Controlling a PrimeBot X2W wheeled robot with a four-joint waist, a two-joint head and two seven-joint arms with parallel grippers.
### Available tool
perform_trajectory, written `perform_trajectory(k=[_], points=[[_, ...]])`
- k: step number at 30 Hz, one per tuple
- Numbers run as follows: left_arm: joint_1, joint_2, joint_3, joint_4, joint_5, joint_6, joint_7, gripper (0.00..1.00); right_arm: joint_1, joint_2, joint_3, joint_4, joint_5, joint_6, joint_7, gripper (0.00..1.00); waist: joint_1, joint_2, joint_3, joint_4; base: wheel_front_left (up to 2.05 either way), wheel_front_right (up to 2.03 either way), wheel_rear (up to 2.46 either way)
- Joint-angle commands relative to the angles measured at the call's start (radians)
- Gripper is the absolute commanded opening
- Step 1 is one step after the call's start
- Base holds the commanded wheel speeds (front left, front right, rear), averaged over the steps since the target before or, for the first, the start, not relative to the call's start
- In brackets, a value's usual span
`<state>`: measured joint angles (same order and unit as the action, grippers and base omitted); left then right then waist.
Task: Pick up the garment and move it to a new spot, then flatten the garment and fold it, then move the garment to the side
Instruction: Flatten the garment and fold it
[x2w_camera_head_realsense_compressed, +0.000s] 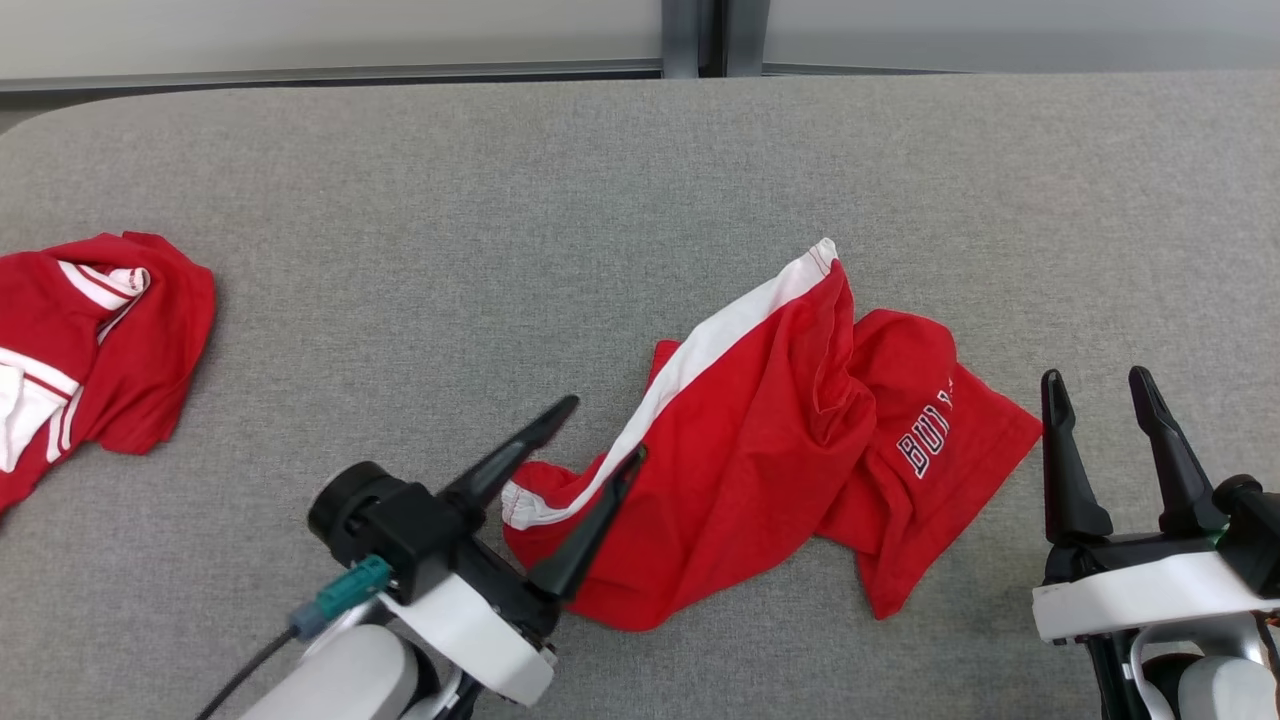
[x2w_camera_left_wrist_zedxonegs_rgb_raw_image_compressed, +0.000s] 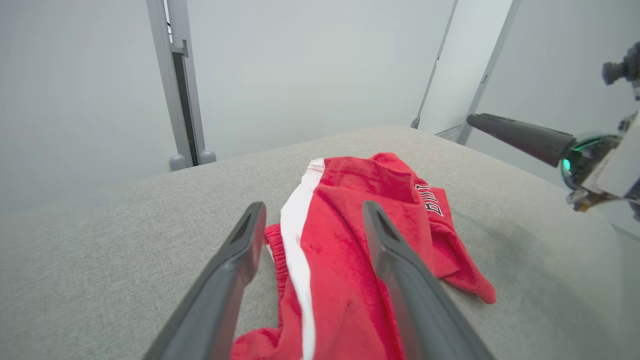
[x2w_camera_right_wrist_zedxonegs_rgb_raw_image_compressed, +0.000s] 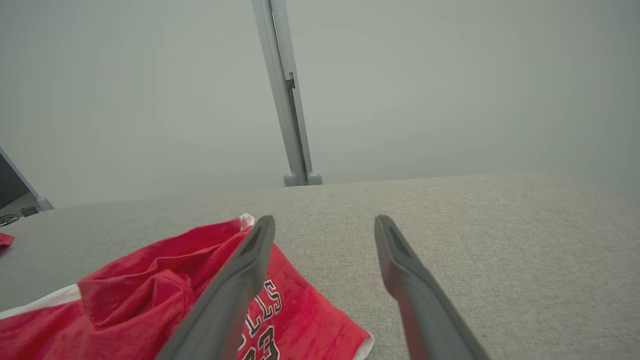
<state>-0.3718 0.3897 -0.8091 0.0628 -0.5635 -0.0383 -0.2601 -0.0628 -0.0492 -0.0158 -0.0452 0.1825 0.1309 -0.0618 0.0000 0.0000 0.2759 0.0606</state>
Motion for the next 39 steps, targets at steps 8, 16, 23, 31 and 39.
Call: perform_trajectory(k=[8, 16, 23, 31, 39], points=[[0.086, -0.013, 0.299, -0.025, -0.03, 0.054, -0.005, 1.0, 0.01, -0.002, 0.002, -0.013, -0.014, 0.0, 0.016, 1.0, 0.0, 0.0, -0.022, 0.013, 0.0, 0.0, 0.0], [0.154, -0.034, 0.536, 0.044, 0.006, 0.042, -0.006, 1.0, 0.017, -0.002, 0.002, -0.014, -0.017, 0.0, 0.025, 1.0, 0.0, 0.0, -0.035, 0.021, 0.0, 0.0, 0.0], [0.19, -0.061, 0.63, 0.079, 0.053, 0.004, -0.006, 1.0, 0.023, -0.002, 0.004, -0.016, -0.025, 0.0, 0.034, 1.0, 0.0, 0.0, -0.041, 0.026, 0.0, 0.0, 0.0], [0.192, -0.104, 0.661, 0.122, 0.104, -0.039, -0.006, 1.0, 0.021, -0.002, 0.011, -0.024, -0.044, 0.0, 0.054, 1.0, 0.0, 0.0, -0.045, 0.036, 0.0, 0.0, 0.0], [0.172, -0.133, 0.682, 0.138, 0.134, -0.065, -0.006, 1.0, -0.052, -0.002, 0.17, -0.022, -0.09, 0.0, 0.201, 1.0, 0.0, 0.0, -0.036, 0.052, 0.0, 0.0, 0.0]])
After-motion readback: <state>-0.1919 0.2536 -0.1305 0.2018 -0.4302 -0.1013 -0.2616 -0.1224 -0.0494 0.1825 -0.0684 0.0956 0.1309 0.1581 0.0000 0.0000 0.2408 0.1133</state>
